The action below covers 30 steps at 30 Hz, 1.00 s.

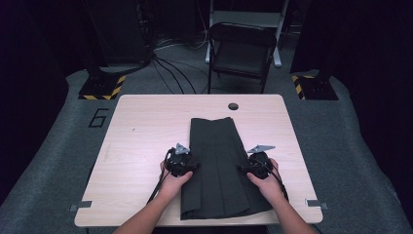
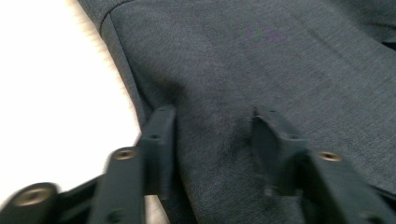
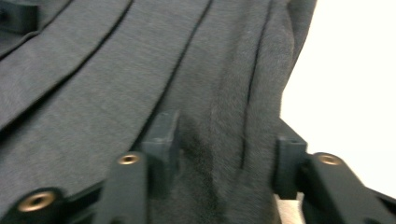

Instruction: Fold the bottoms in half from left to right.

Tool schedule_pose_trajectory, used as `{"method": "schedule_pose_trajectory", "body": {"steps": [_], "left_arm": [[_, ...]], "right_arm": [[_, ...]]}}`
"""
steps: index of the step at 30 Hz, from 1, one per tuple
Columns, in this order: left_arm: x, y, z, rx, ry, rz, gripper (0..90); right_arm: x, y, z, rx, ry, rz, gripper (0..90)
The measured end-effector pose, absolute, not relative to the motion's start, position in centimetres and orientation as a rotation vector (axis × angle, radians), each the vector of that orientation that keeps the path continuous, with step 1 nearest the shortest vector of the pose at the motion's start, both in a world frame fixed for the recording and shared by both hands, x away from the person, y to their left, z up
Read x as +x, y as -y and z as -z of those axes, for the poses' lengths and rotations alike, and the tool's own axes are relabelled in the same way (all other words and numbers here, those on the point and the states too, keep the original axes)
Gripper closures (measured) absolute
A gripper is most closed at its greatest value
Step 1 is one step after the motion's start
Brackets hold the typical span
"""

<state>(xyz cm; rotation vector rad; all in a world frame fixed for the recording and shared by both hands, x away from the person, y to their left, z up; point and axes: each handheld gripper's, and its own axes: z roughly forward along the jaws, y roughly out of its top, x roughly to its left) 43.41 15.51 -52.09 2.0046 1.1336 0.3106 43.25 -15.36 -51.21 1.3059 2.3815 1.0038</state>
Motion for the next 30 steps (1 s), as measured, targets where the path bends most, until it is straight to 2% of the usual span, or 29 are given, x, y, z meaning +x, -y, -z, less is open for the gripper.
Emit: {"method": "schedule_pose_trajectory", "body": {"steps": [5, 8, 18, 30], "left_arm": [[43.3, -15.0, 52.1, 1.96, -1.174, -0.32, 75.5], [43.3, -15.0, 51.9, 1.988, -1.151, -0.337, 81.0], [42.8, -17.0, 50.6, 2.021, -1.122, -0.337, 82.4], [41.6, -21.3, 50.3, 2.024, -1.152, -0.335, 82.4]], "right_arm": [[43.2, 15.1, 51.2, 1.291, -2.402, -1.033, 71.6], [43.1, 14.9, 51.1, 1.302, -2.405, -1.031, 75.4], [42.6, 13.7, 50.0, 1.267, -2.459, -1.025, 77.8], [41.2, 9.7, 49.4, 1.202, -2.527, -1.059, 77.6]]}}
